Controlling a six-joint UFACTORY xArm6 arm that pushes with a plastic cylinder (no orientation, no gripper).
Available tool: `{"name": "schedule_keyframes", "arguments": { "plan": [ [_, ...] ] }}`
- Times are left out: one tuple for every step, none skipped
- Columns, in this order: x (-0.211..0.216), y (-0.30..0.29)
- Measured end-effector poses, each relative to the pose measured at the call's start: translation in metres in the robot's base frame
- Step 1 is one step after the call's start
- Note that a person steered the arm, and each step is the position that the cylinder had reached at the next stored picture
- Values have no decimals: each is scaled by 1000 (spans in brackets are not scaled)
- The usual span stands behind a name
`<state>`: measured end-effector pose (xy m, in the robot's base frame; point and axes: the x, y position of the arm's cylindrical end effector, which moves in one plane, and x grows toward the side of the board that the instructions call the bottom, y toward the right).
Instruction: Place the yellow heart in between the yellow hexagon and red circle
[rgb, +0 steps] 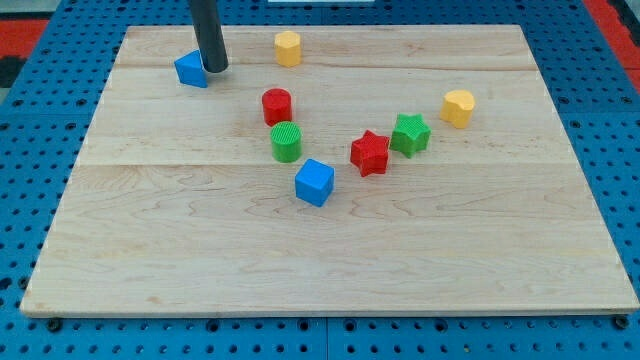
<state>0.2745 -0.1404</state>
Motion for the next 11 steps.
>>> {"name": "schedule_keyframes", "arguments": {
  "plan": [
    [3, 9],
    [8, 91],
    [21, 192],
    [23, 298],
    [69, 375],
    [97, 334],
    [66, 230],
    [42, 159],
    [41, 123],
    [45, 118],
    [55, 100]
  ]
}}
